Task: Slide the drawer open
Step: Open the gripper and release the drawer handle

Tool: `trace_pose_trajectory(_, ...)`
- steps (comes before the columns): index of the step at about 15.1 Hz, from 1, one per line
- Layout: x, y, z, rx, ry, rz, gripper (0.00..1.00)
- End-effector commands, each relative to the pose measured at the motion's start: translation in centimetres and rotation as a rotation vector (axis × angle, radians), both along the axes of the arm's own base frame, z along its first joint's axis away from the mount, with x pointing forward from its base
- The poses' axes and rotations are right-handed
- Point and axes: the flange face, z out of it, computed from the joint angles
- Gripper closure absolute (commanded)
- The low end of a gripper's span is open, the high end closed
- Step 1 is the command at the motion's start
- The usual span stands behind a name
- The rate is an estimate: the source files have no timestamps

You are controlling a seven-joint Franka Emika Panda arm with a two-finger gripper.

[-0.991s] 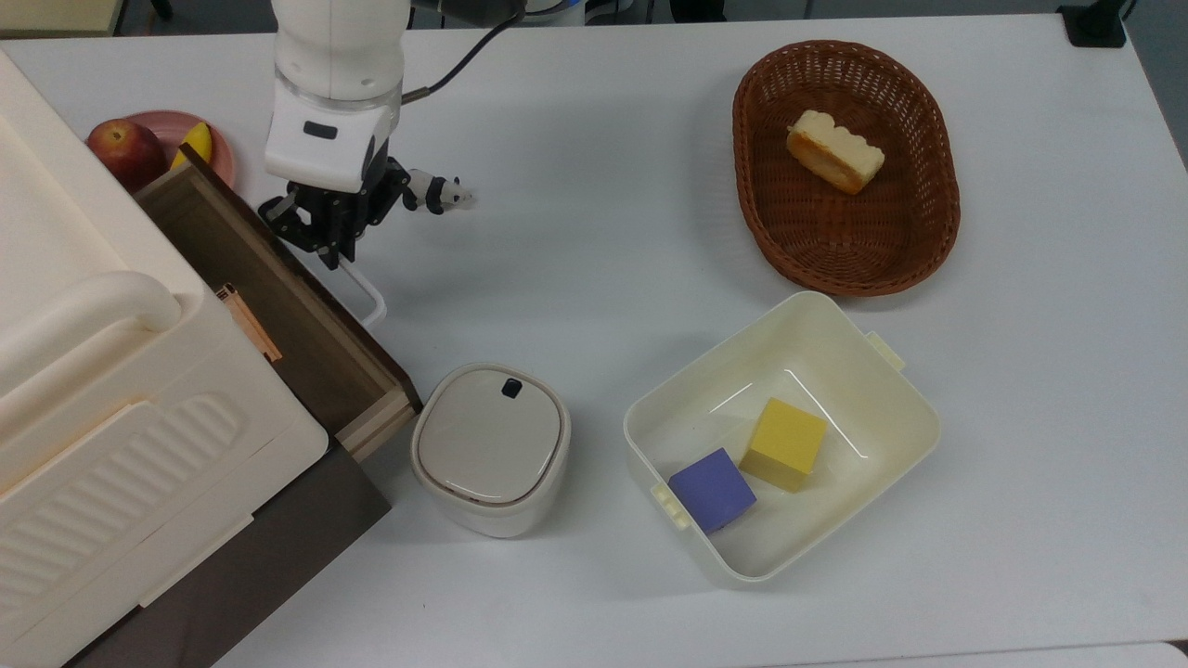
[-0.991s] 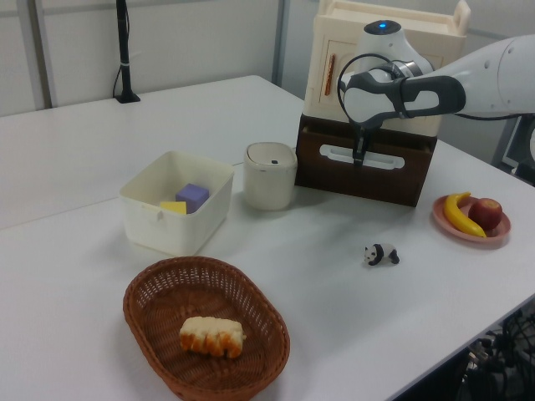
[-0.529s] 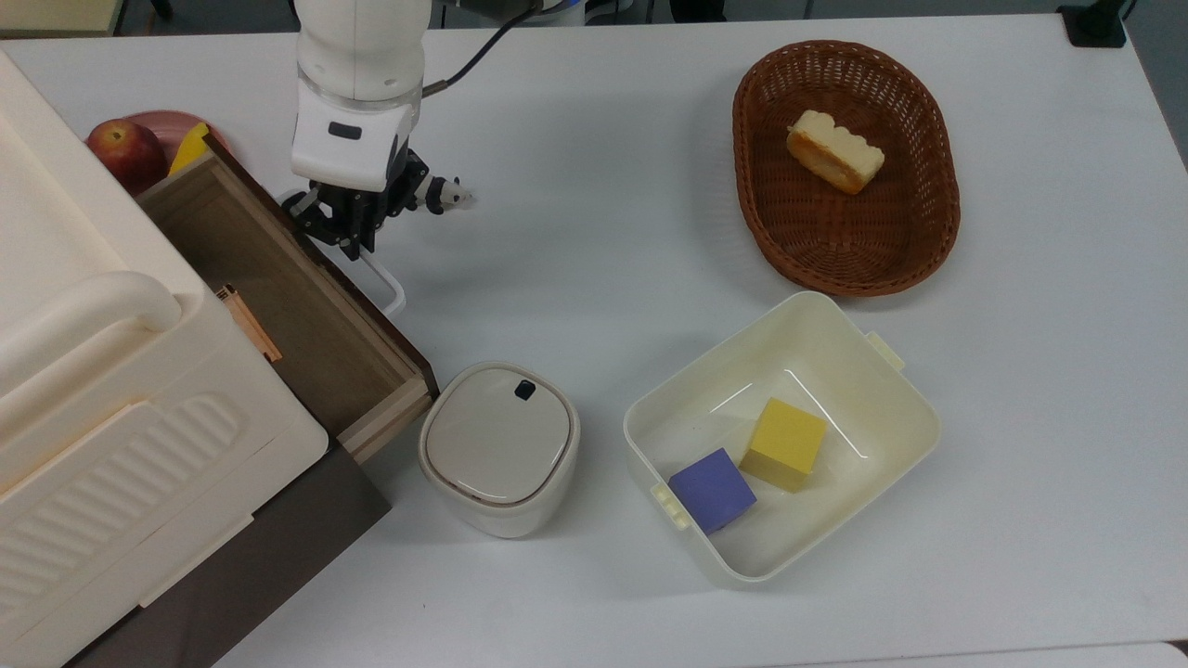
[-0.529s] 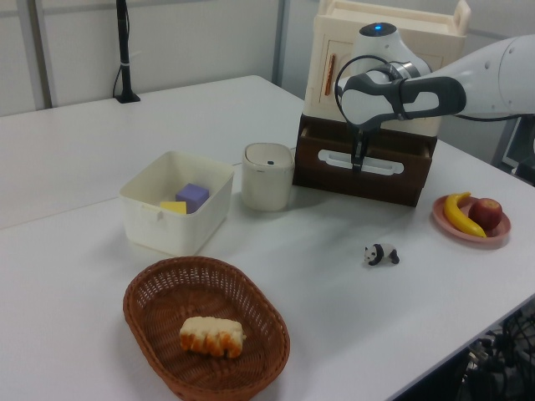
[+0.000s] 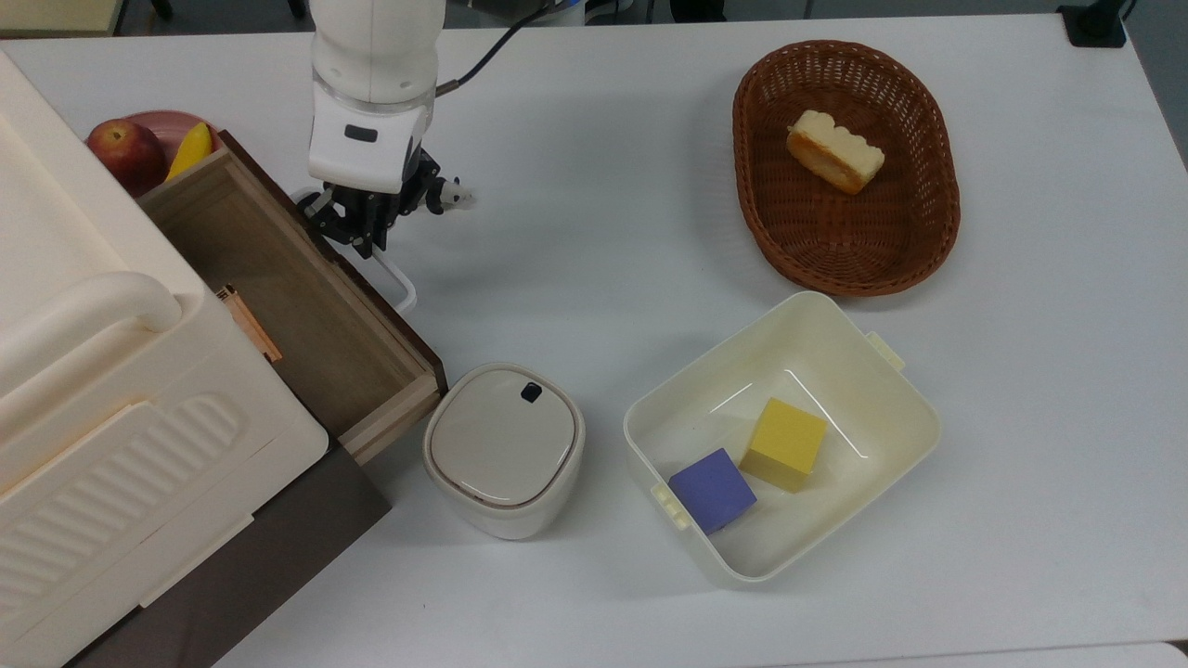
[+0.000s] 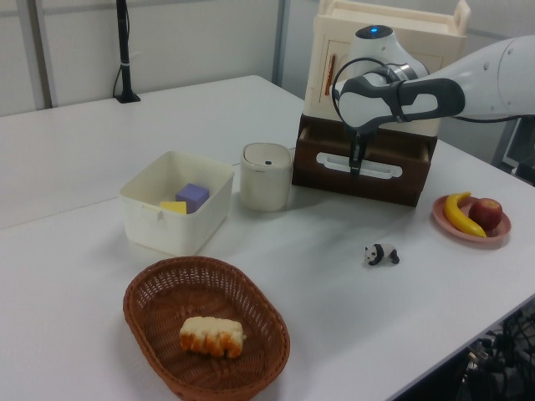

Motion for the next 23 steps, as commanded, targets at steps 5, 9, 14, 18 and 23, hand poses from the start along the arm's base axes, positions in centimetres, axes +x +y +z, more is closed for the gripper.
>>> trace_pose_trajectory(5, -1.1, 1.1, 0.8, -0.012, 0.009, -0.007, 0.93)
trace_pose_trajectory(9, -1.0, 1.1, 0.9, -0.01, 0.002, -0.013, 0.78)
trace_pose_trajectory(14, -1.0, 1.0, 1.2, -0.01, -0.006, -0.022, 0.75)
trace_pose_trajectory(18, -1.0, 1.0, 2.3, -0.006, -0.025, -0.038, 0.76)
trace_pose_trajectory(23, -2.6, 2.6, 5.8, 0.023, -0.025, -0.18, 0.67)
